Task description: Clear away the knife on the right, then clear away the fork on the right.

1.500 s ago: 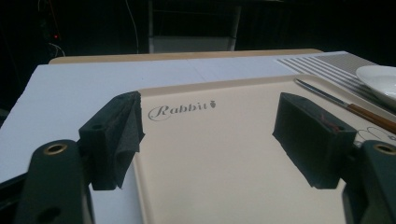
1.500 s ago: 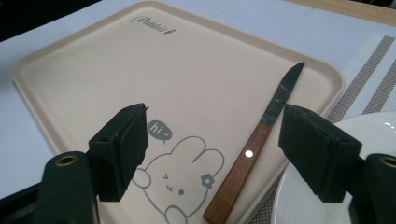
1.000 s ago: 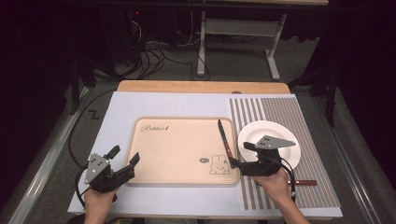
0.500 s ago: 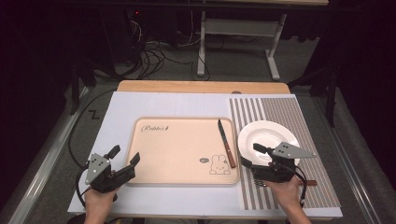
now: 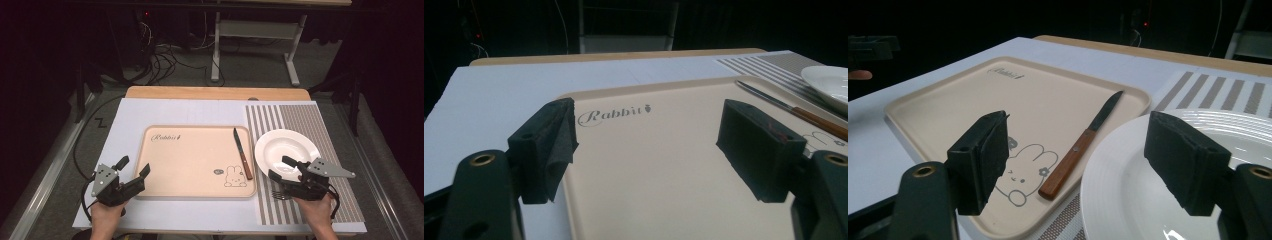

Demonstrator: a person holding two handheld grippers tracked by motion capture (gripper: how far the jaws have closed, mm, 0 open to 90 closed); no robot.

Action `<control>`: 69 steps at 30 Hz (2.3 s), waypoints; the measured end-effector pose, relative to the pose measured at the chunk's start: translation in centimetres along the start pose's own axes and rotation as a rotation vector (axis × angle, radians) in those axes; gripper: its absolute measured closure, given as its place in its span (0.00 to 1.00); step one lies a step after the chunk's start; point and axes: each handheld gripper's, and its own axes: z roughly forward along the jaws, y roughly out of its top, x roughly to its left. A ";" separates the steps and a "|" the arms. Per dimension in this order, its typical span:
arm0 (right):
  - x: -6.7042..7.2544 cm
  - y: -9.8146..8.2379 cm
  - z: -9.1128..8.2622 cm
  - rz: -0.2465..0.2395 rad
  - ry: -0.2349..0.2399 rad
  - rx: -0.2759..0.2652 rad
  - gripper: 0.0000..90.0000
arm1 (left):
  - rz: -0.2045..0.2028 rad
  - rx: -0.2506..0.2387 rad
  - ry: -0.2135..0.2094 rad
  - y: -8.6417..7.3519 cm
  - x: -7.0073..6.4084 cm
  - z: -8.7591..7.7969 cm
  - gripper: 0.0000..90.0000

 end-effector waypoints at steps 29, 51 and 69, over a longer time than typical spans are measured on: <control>-1.8 -2.7 -4.1 0.061 -0.077 -0.015 0.25 | 0.021 -0.006 -0.004 0.1 0.0 -0.2 0.26; -2.5 -2.1 -6.6 0.052 -0.136 0.218 0.36 | 0.014 0.015 -0.002 0.1 0.0 0.5 0.25; -3.1 -0.6 -6.6 0.033 -0.146 0.457 0.44 | 0.011 0.022 -0.006 0.0 0.0 0.6 0.26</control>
